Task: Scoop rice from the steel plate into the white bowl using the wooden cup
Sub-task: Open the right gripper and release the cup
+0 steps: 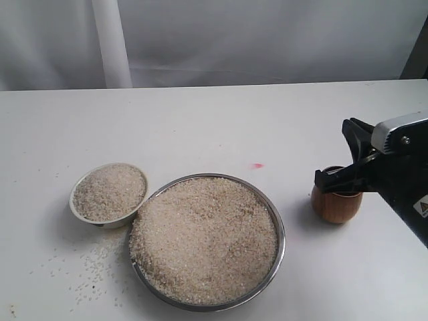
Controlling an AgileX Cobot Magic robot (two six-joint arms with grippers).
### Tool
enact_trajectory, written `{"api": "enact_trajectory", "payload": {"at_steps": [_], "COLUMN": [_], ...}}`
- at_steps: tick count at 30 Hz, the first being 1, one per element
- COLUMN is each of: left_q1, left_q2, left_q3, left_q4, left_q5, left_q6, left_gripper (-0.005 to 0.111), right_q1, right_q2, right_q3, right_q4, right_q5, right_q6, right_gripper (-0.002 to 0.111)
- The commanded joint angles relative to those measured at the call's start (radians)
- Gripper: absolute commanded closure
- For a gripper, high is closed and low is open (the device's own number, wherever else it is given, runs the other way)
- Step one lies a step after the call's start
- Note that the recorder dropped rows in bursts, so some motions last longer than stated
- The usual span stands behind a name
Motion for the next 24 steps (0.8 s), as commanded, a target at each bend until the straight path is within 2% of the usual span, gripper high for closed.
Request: {"api": "enact_trajectory", "payload": {"at_steps": [1,13,18,21,24], "left_q1": [-0.004,-0.004,-0.004,-0.004,-0.004], "left_q2": [-0.002,-0.002,-0.002,-0.002,-0.002], "left_q3": [-0.008,-0.008,-0.008,-0.008,-0.008], "left_q4": [-0.005,-0.005,-0.005,-0.005,-0.005], "left_q5": [-0.010,-0.010,-0.010,-0.010,-0.010], "left_q6": [-0.002,-0.002,-0.002,-0.002,-0.002], "left_gripper": [0.107,0.107,0.107,0.107,0.107], "right_q1": [0.001,0.001,0.001,0.001,-0.001], "right_q2": [-0.008,-0.008,-0.008,-0.057,-0.201], "right_q3": [0.007,0.007,0.007,0.007,0.007], "right_q4": [-0.003,0.009,0.087,0.072,-0.038], "right_q5": [0.006,0.006,0.010,0.130,0.362], "right_q6": [0.007,0.007,0.007,0.007,0.007], "right_gripper": [0.108,0.108,0.108,0.108,0.108]}}
